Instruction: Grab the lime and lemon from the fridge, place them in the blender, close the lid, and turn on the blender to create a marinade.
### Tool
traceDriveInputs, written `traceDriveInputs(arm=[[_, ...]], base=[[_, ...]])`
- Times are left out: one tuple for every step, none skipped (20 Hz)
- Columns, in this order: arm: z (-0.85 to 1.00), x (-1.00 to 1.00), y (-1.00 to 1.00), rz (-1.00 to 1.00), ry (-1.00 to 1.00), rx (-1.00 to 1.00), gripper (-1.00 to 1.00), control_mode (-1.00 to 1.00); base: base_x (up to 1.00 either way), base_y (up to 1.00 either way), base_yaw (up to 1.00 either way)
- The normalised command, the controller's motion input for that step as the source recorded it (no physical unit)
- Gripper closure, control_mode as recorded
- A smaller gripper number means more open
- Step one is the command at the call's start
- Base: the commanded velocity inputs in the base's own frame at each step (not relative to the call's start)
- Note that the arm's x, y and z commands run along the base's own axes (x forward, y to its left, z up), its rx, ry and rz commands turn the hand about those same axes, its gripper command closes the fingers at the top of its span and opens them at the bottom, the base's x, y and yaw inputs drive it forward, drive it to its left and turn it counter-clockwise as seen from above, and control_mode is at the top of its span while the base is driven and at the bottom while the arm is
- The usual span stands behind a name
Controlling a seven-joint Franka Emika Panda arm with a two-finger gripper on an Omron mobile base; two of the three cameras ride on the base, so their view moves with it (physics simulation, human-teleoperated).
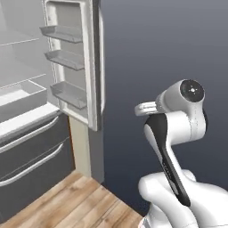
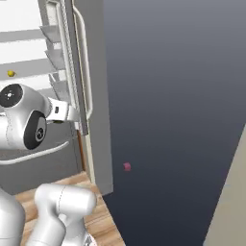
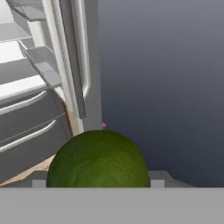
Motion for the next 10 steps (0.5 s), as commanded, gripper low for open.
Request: traceDriveInputs(arm=[[0.0, 0.0, 0.0, 0.0, 0.0, 0.0, 1.0, 1.0], [0.0, 0.0, 0.0, 0.0, 0.0, 0.0, 1.0, 1.0], [0.0, 0.0, 0.0, 0.0, 0.0, 0.0, 1.0, 1.0], [0.0, 0.0, 0.0, 0.0, 0.0, 0.0, 1.0, 1.0], [0.0, 0.0, 0.0, 0.0, 0.0, 0.0, 1.0, 1.0], [0.0, 0.0, 0.0, 0.0, 0.0, 0.0, 1.0, 1.0], [0.0, 0.0, 0.0, 0.0, 0.0, 0.0, 1.0, 1.0], [0.0, 0.0, 0.0, 0.0, 0.0, 0.0, 1.0, 1.0], [0.0, 0.0, 0.0, 0.0, 0.0, 0.0, 1.0, 1.0], [0.0, 0.0, 0.0, 0.0, 0.0, 0.0, 1.0, 1.0]], base=[[-0.62, 0.0, -0.8], [-0.62, 0.0, -0.81], [-0.62, 0.0, -0.81], [-0.66, 0.0, -0.81], [-0.81, 0.0, -0.8], [-1.0, 0.12, -0.76], [-1.0, 0.19, -0.71], [-1.0, 0.26, -0.68], [-1.0, 0.31, -0.65], [-1.0, 0.31, -0.63]])
